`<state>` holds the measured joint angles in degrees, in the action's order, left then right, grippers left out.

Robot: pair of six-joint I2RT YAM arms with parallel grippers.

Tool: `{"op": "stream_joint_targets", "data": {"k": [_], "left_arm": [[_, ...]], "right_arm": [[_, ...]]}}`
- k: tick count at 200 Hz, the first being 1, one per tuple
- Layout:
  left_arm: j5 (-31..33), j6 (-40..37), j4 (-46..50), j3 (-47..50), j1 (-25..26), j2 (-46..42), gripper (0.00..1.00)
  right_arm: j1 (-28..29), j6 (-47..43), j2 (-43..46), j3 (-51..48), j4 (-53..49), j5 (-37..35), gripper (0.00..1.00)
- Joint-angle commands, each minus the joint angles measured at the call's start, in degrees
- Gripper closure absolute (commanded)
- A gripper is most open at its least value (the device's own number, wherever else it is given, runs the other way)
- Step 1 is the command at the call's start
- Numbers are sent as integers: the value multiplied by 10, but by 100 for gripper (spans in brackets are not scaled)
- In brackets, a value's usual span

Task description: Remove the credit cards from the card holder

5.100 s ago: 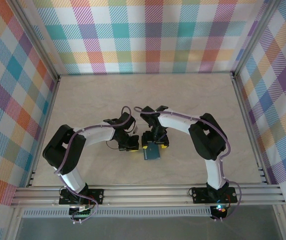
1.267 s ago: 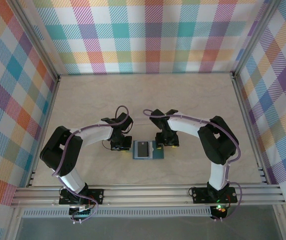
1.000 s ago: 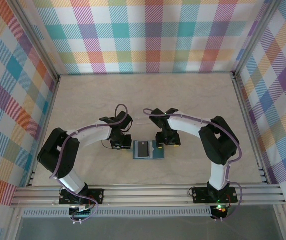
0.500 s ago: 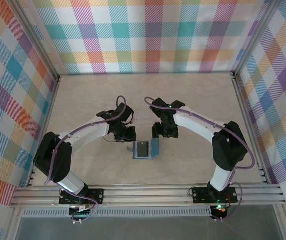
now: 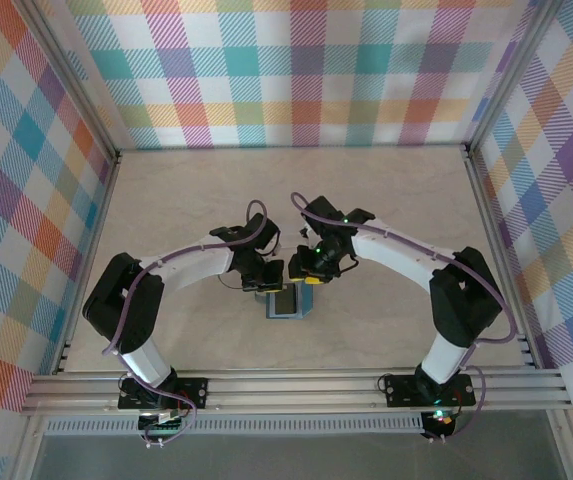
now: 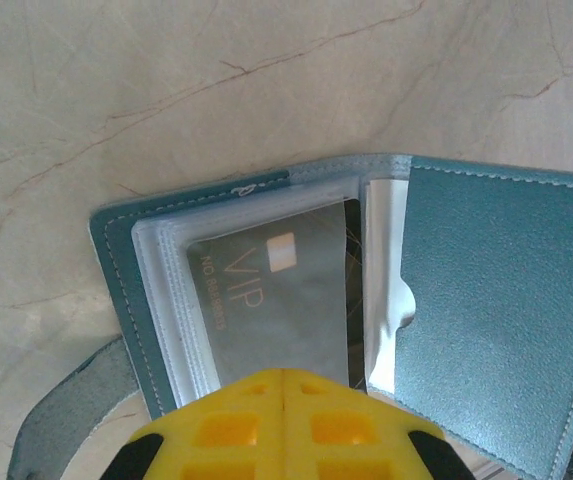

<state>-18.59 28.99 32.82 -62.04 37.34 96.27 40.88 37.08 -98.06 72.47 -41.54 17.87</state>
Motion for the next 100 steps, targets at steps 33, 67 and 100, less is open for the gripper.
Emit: {"op": "stream_joint_targets", "data": {"k": [33,67,100], "left_arm": [[-34,8,-15,9,-19,7,98],[-45,6,-17,5,-19,22,98],[-38,-1,-8,2,-18,33,98]], "right_arm": [[-1,14,-51,-45,35,-1,63],[-3,14,-74,-62,50,-25,68],[-5,17,-88,-76,73,-21,72]]}}
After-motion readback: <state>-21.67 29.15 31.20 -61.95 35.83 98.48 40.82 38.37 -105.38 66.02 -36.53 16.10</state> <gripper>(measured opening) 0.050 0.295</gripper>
